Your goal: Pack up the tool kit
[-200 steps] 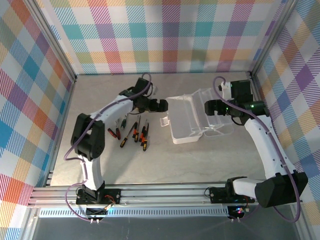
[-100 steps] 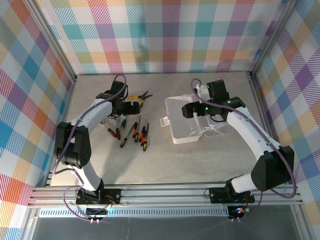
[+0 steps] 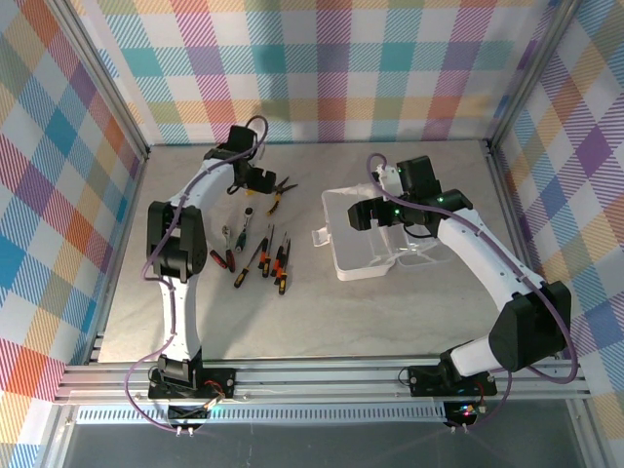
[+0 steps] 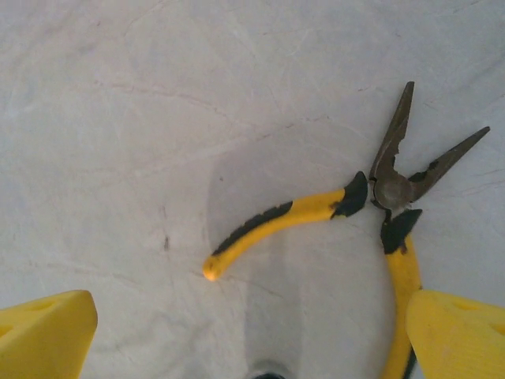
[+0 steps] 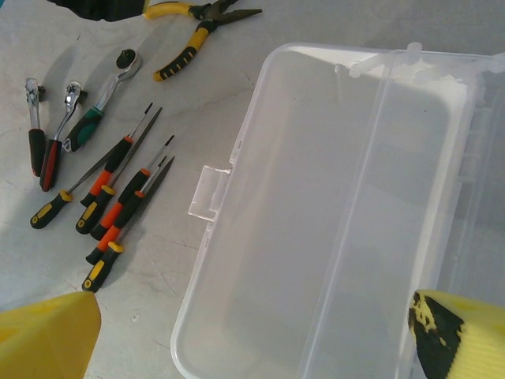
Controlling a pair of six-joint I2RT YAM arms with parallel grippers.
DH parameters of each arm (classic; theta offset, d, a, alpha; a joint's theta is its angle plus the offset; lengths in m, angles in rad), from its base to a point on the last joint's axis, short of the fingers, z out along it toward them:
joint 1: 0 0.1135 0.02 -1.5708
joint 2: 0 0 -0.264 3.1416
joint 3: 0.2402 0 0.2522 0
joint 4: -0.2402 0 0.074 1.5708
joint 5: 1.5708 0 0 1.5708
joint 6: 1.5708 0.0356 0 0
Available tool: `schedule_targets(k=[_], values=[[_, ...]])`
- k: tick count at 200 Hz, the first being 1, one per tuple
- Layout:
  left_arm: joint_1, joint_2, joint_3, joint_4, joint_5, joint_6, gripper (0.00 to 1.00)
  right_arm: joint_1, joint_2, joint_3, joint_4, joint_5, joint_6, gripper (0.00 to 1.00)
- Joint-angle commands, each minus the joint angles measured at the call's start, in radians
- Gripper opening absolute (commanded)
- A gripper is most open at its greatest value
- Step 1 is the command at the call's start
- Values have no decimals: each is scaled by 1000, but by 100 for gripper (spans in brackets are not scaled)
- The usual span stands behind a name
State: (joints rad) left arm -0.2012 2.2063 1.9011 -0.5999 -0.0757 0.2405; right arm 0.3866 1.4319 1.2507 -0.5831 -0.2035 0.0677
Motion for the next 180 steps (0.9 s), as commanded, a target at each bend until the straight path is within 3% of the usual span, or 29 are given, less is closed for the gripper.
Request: schedule_targets(k=[1, 39, 83, 121, 180], values=[[14, 48, 53, -22, 60, 175, 100, 8, 18, 10, 12, -16, 9, 100], [26, 128, 119, -17, 132, 304, 95, 8, 25, 9, 4, -11, 7, 100], [64, 203, 195, -75, 226, 323, 91, 8, 27, 1, -7, 8, 4, 100], [71, 302, 298, -134, 218, 340, 84, 8, 32, 6, -13, 10, 6, 100], [69, 310, 309, -189, 250, 371, 73, 8, 26, 7, -25, 24, 7, 99]])
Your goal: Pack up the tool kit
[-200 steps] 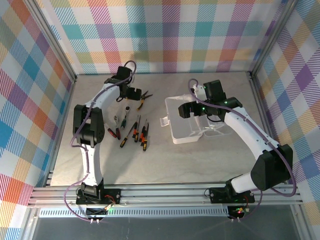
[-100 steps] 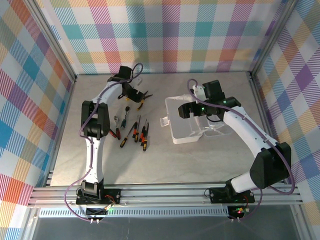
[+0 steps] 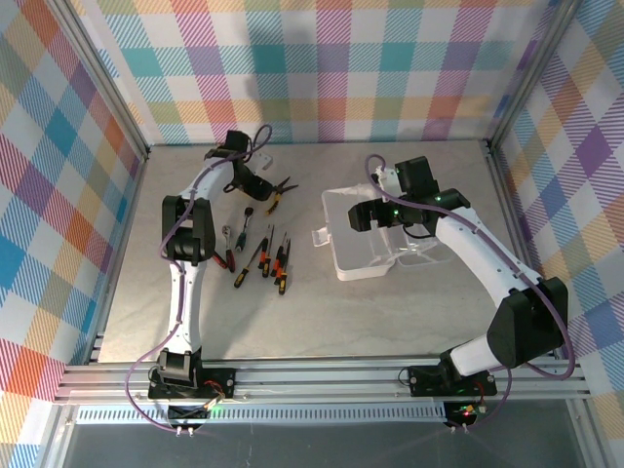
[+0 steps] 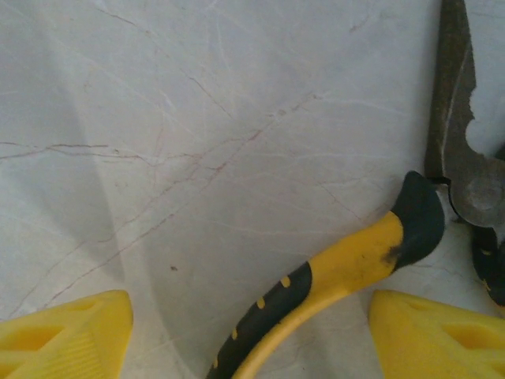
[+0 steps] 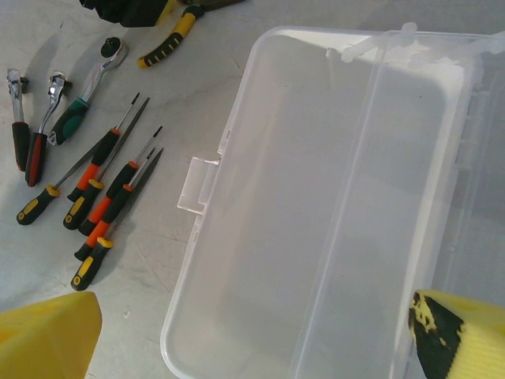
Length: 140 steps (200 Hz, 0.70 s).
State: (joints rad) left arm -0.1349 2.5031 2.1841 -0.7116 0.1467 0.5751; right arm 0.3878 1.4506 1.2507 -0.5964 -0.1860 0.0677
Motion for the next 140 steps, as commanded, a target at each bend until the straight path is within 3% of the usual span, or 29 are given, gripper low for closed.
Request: schedule_targets(k=[1, 43, 79, 101, 121, 140], values=[[3, 14, 26, -79, 28, 37, 73, 6, 8, 7, -12, 6, 7, 99], [1, 85, 156, -241, 23, 41, 36, 5, 8, 16, -14, 3, 4, 99], [-3, 100, 187, -294, 36, -21, 30, 6, 19, 36, -21, -10, 0, 99], [-5, 93, 187, -326, 53, -53, 19, 6, 19, 51, -31, -12, -8, 99], [-9, 72, 167, -342, 83, -83, 0, 6, 17, 53, -31, -19, -8, 99], [-11, 29, 111, -318, 118, -133, 0, 6, 14, 52, -29, -27, -8, 99]])
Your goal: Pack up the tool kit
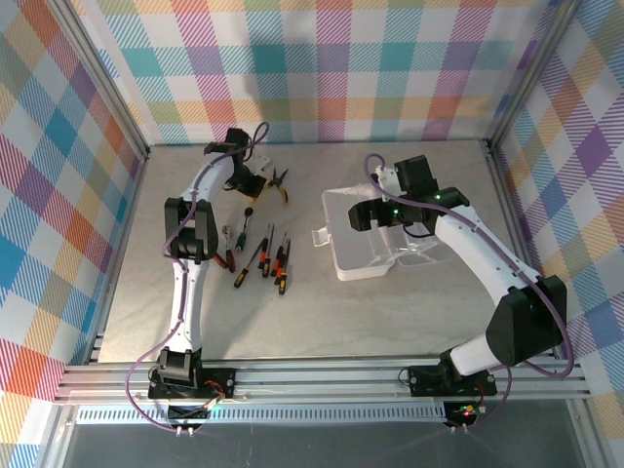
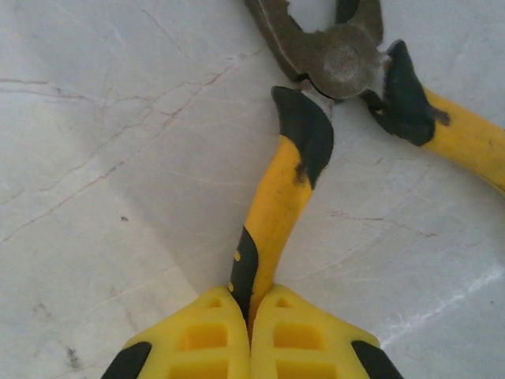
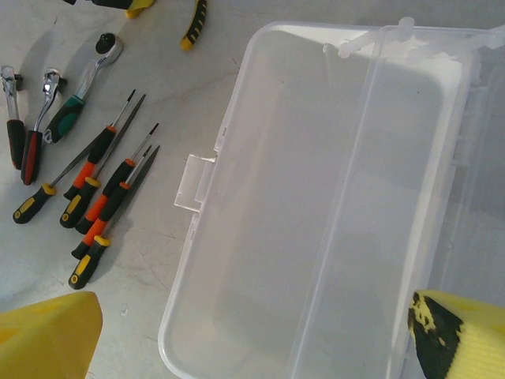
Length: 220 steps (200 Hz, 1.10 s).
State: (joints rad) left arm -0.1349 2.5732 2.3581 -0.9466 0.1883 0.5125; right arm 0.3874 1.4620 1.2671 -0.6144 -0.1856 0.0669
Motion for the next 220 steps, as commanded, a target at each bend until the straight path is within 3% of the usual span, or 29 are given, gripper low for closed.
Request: schedule_targets(k=[1, 77, 128, 162, 193, 220], values=[[-11, -44, -67, -80, 78, -74, 0, 6, 3, 35, -11, -27, -8, 99], [-28, -385, -471, 200, 234, -246, 0, 7, -34, 34, -34, -48, -22, 99], [-91, -605, -677, 362, 299, -332, 0, 20, -43, 78, -18, -258, 4, 99], [-147, -720, -804, 490, 329, -453, 0, 49, -22, 78, 93, -354, 79, 100], [-180, -812, -906, 614, 359, -571, 0, 77, 50, 87, 153, -328, 125, 89], [-212, -852, -936, 624, 352, -586, 0, 89, 106, 104, 190, -295, 160, 79]])
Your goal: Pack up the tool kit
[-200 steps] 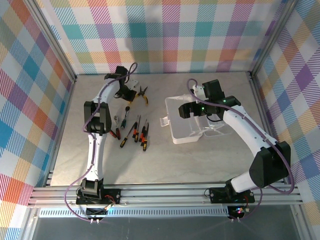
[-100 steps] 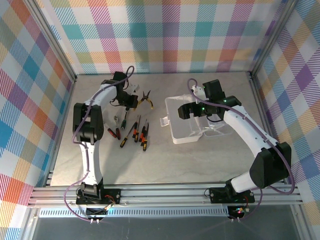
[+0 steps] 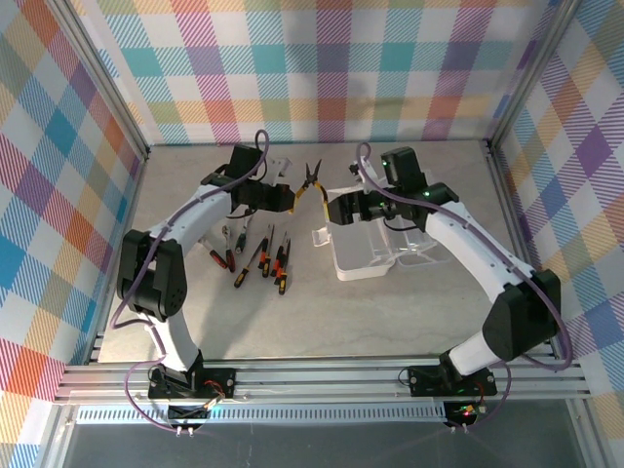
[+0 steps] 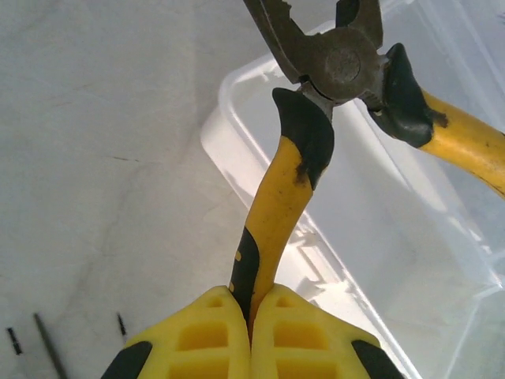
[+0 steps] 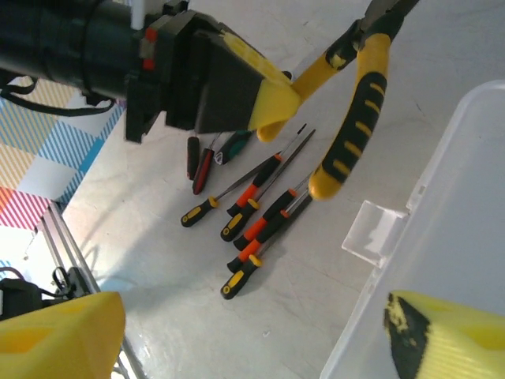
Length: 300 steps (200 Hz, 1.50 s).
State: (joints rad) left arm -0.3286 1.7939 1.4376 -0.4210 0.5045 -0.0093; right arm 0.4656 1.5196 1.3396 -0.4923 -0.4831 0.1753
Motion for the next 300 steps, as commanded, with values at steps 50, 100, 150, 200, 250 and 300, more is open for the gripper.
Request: schedule_targets(k=[50, 100, 150, 200, 250, 300], values=[[-64, -90, -42, 117, 51, -78, 0, 24, 104, 65, 93, 45, 70, 69], [-81, -87, -38, 96, 49, -48, 0, 25, 128, 73, 120, 75, 79, 59], [-86, -97, -39, 94, 59, -38, 0, 25, 139, 74, 121, 94, 90, 30], [-87, -123, -54, 82, 19, -3, 6, 25, 92, 59, 77, 189, 50, 0], [-64, -169, -25, -25, -150, 17, 100, 5, 34, 77, -38, 255, -53, 0], [-38, -169, -7, -225, -572, 1, 100, -53, 13, 96, -269, 289, -183, 0]])
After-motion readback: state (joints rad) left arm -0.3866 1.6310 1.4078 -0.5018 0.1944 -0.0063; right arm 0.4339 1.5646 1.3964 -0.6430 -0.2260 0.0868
